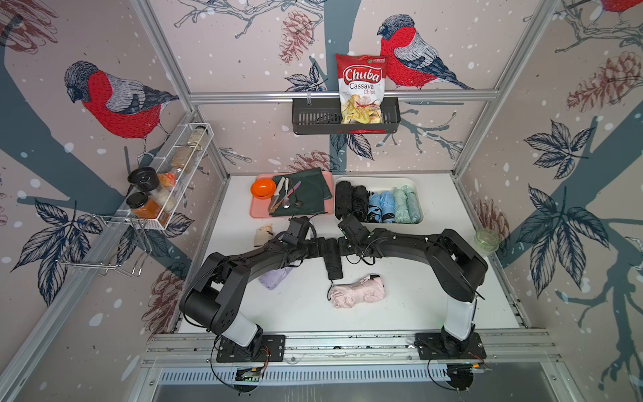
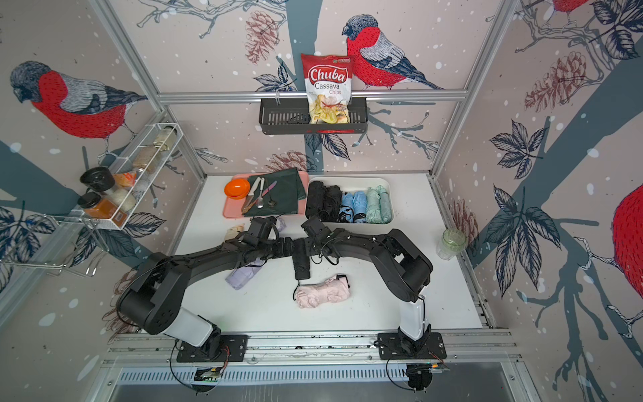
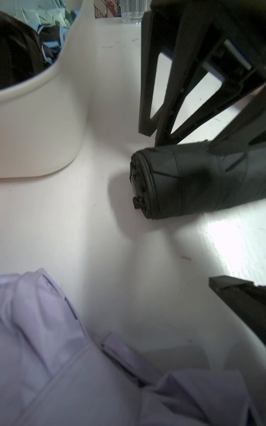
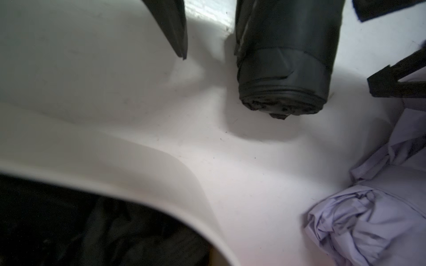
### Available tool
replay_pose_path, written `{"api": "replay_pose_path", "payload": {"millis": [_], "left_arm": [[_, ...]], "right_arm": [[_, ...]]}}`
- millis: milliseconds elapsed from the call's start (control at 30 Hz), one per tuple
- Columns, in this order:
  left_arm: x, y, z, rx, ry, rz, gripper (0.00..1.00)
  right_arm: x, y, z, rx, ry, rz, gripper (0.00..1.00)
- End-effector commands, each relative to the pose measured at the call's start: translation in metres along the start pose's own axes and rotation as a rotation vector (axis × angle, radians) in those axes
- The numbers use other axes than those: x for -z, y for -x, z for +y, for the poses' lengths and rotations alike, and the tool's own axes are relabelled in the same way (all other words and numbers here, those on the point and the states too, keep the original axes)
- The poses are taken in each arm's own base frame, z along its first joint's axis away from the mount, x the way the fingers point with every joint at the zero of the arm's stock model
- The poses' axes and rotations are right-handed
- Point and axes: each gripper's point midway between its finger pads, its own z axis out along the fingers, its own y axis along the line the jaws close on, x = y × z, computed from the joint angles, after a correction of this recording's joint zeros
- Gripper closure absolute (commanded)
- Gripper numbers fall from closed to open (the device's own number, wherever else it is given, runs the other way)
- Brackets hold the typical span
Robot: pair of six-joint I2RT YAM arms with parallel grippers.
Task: Put the umbrella into the storage box
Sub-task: Pick up the umbrella from the center of the board.
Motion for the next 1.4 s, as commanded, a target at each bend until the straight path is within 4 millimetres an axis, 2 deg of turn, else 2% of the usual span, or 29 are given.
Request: {"api": "replay_pose_path", "payload": {"millis": [0,133,333,433,567,667,867,1133,1367], "left_arm": [[0.004,-0.001,-0.006,-0.005,0.030,-0.005,0.09],[0.004,-0.007,-0.017,0.003,0.036,0.002,0.01],[-0.007,-0.021,-0.025,-0.013,0.107,0.039,0.01],[-0.014,-0.027,-0.027,-0.022,0.150,0.054,0.01],[-0.022,-0.033,-0.023,-0.039,0.224,0.071,0.01],[-0.029,-0.037,-0.018,-0.055,0.280,0.089,0.02],[-0.032,-0.043,-0.006,-0.079,0.365,0.121,0.21],[-0.022,-0.035,-0.002,-0.100,0.407,0.094,0.63],[-0.020,-0.028,-0.001,-0.094,0.393,0.083,0.83]], "right_arm": [[0.022,0.017,-0.008,-0.035,-0.027,-0.077,0.61],[0.051,0.026,-0.023,-0.079,-0.053,-0.154,0.57],[0.087,0.031,-0.070,-0.216,-0.102,-0.257,0.53],[0.104,0.033,-0.087,-0.267,-0.089,-0.309,0.49],[0.118,0.035,-0.102,-0.290,-0.089,-0.348,0.44],[0.122,0.035,-0.109,-0.302,-0.091,-0.357,0.42],[0.121,0.033,-0.115,-0.313,-0.078,-0.358,0.41],[0.120,0.035,-0.117,-0.322,-0.057,-0.367,0.40],[0.122,0.036,-0.116,-0.324,-0.049,-0.373,0.40]]}}
